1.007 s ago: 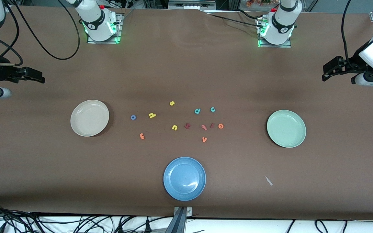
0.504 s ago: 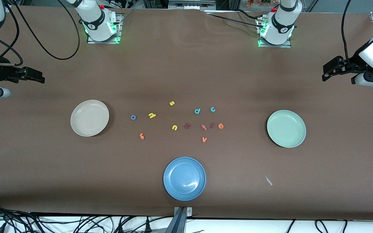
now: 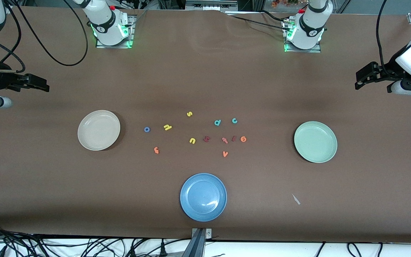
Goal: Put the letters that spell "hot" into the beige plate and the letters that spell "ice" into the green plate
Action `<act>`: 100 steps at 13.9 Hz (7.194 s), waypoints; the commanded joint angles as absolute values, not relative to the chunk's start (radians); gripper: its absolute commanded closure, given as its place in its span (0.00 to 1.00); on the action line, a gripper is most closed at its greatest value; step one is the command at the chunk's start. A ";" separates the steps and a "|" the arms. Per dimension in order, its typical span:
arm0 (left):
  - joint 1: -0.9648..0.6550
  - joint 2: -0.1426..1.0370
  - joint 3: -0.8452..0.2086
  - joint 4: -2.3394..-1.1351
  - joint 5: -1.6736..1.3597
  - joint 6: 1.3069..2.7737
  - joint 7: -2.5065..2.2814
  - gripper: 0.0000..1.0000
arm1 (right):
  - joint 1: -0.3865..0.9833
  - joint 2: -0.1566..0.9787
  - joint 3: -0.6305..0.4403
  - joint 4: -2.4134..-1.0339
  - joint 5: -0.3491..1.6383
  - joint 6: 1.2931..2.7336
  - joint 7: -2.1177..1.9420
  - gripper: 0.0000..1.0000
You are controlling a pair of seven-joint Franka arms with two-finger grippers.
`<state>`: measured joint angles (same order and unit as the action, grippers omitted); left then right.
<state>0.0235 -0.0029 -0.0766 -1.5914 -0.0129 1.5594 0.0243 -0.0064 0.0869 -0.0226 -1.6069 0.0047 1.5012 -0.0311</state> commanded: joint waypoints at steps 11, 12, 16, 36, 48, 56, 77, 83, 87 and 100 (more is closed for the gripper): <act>-0.055 0.115 -0.164 -1.559 -0.028 1.555 0.031 0.00 | -0.011 0.100 -0.021 -1.582 0.023 1.479 -0.021 0.00; -0.075 0.132 -0.164 -1.559 -0.028 1.589 0.031 0.00 | -0.011 0.100 -0.021 -1.582 0.023 1.479 -0.020 0.00; -0.170 0.276 -0.166 -1.504 -0.037 1.640 0.031 0.00 | -0.011 0.100 -0.021 -1.582 0.023 1.479 -0.020 0.00; -0.337 0.666 -0.164 -1.499 -0.026 2.051 0.285 0.11 | 0.009 0.120 0.103 -1.788 0.026 1.744 0.190 0.00; -0.380 0.716 -0.163 -1.637 0.084 2.296 0.439 0.24 | 0.193 0.346 0.225 -1.959 0.009 2.276 0.670 0.00; -0.379 0.742 -0.163 -1.641 0.086 2.344 0.439 0.39 | 0.229 0.529 0.212 -1.980 -0.100 2.522 0.735 0.00; -0.304 0.591 -0.138 -1.629 0.101 2.082 0.452 0.96 | 0.230 0.514 0.186 -2.071 -0.104 2.583 0.770 0.36; -0.128 0.549 -0.137 -1.643 0.135 1.924 0.604 0.94 | 0.229 0.514 0.179 -2.071 -0.104 2.585 0.759 0.45; -0.078 0.561 -0.138 -1.693 0.270 1.948 0.635 0.94 | 0.227 0.520 0.178 -2.072 -0.104 2.598 0.753 0.50; -0.006 0.542 -0.162 -1.832 0.318 2.152 0.620 0.00 | 0.224 0.529 0.178 -2.077 -0.104 2.645 0.759 0.75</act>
<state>-0.0018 0.5880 -0.1400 -1.8414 0.3047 2.2095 0.6272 0.2306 0.5326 0.1737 -2.0577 -0.0857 2.6157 0.7560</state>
